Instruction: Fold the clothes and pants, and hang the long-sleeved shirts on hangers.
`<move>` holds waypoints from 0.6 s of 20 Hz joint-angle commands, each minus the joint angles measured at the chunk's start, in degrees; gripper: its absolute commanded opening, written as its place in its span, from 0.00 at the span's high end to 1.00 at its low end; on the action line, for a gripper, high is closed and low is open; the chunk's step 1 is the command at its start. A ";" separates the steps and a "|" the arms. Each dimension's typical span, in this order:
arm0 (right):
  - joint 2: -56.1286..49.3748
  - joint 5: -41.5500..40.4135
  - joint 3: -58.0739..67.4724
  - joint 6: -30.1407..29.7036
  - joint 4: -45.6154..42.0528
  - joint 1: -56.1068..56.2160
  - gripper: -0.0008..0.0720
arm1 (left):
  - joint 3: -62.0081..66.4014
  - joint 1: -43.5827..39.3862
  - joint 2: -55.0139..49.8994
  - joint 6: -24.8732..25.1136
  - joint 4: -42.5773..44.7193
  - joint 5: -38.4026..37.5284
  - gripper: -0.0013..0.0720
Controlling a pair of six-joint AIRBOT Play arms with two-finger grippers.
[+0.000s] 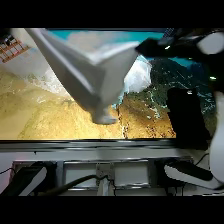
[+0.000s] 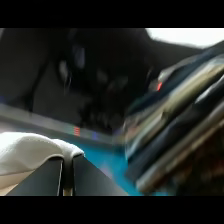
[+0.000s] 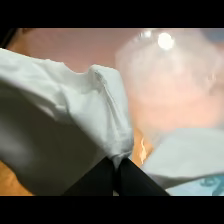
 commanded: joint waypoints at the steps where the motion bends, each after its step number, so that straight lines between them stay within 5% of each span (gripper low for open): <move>1: 8.87 -0.07 5.53 0.44 -0.13 -0.07 0.95 | 17.59 2.71 -3.10 2.34 0.66 0.28 0.98; 7: 17.62 1.27 8.79 5.73 -6.47 -0.07 0.95 | 29.75 2.89 -7.30 2.34 0.52 -0.57 0.98; 12: 17.73 8.04 1.68 12.50 -13.18 -0.07 0.95 | 29.75 -3.50 -18.71 2.38 -0.39 -11.93 0.98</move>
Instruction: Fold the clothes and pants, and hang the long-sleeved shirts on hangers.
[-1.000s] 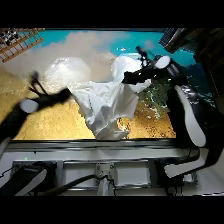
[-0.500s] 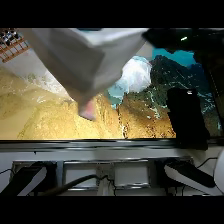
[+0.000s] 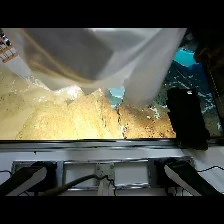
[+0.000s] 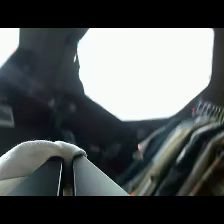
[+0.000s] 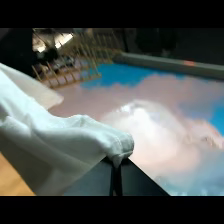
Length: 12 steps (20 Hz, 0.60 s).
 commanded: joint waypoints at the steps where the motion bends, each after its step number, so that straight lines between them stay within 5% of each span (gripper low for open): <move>1: 0.81 2.40 -6.64 4.02 -4.13 -0.02 0.95 | 0.90 -6.29 -9.44 0.07 -0.44 -6.49 0.98; 9: -2.03 -16.33 -38.23 16.02 -22.67 -1.62 0.95 | 0.92 -21.86 -36.68 2.58 -0.50 -10.03 0.96; 10: -3.32 -16.87 -40.37 16.70 -22.64 -2.32 0.95 | 0.92 -22.34 -38.71 2.58 -0.50 -13.70 0.71; 11: -4.63 -16.92 -41.99 16.87 -22.64 -2.86 0.95 | 0.92 -22.64 -40.39 2.62 -0.72 -18.60 0.28; 12: -5.68 -16.85 -42.93 16.81 -22.88 -2.91 0.95 | 0.90 -22.71 -41.38 2.62 -0.70 -23.52 0.17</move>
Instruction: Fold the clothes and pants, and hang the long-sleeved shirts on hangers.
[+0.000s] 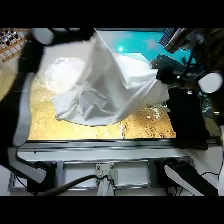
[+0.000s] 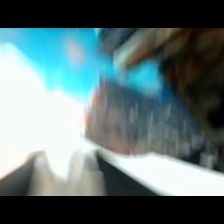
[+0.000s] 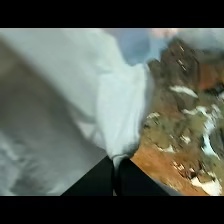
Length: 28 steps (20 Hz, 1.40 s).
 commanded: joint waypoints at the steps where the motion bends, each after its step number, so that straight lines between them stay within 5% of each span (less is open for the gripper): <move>1: -3.52 -3.37 -6.82 2.80 -3.10 -0.94 0.95 | 0.02 -1.64 -6.19 0.44 -0.13 -16.09 0.17; 7: -4.81 -2.32 -6.91 1.14 -3.04 -0.94 0.95 | -1.60 3.08 0.22 -0.33 0.22 -29.77 0.46; 10: -4.81 1.36 -6.93 -1.46 -2.97 -0.94 0.96 | -9.51 5.01 10.67 -0.76 6.29 -30.12 0.71; 16: -4.81 2.43 -6.91 -3.91 0.04 -0.76 0.96 | -44.61 8.61 38.69 -12.46 22.84 -22.64 0.71; 19: -4.81 2.21 -6.91 -4.74 1.64 -0.76 0.96 | -59.93 10.47 46.99 -16.85 18.99 -17.84 0.54; 23: -4.81 1.95 -6.91 -5.84 1.68 -0.76 0.96 | -74.53 11.54 48.87 -20.44 17.27 -7.41 0.51; 25: -4.81 2.19 -6.91 -6.27 1.70 -0.76 0.96 | -77.50 13.57 47.19 -22.05 17.07 -6.03 0.41; 28: -4.81 1.84 -6.91 -6.27 1.70 -0.76 0.96 | -77.92 16.26 44.59 -22.08 17.07 -6.16 0.41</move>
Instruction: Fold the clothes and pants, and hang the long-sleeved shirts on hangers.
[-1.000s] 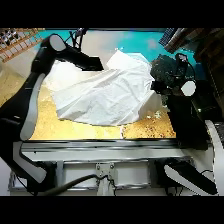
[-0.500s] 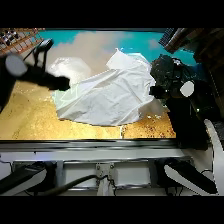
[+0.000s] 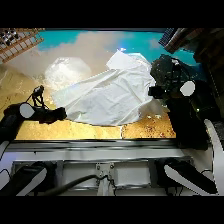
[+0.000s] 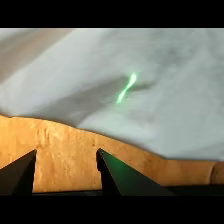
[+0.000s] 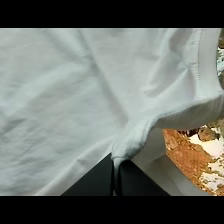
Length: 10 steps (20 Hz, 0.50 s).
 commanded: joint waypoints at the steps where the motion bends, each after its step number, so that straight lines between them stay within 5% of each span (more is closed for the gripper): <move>1: -0.02 -0.55 0.00 -0.48 0.09 0.07 0.96 | -2.86 3.04 -2.23 -2.03 -0.11 2.69 0.41; 5: -0.02 -2.40 0.00 -0.46 0.57 0.07 0.96 | -2.84 5.44 -8.04 -2.89 -8.85 5.42 0.41; 10: -0.02 -2.97 0.00 -0.48 0.87 0.07 0.96 | -2.84 4.98 -14.45 2.25 -21.75 12.28 0.41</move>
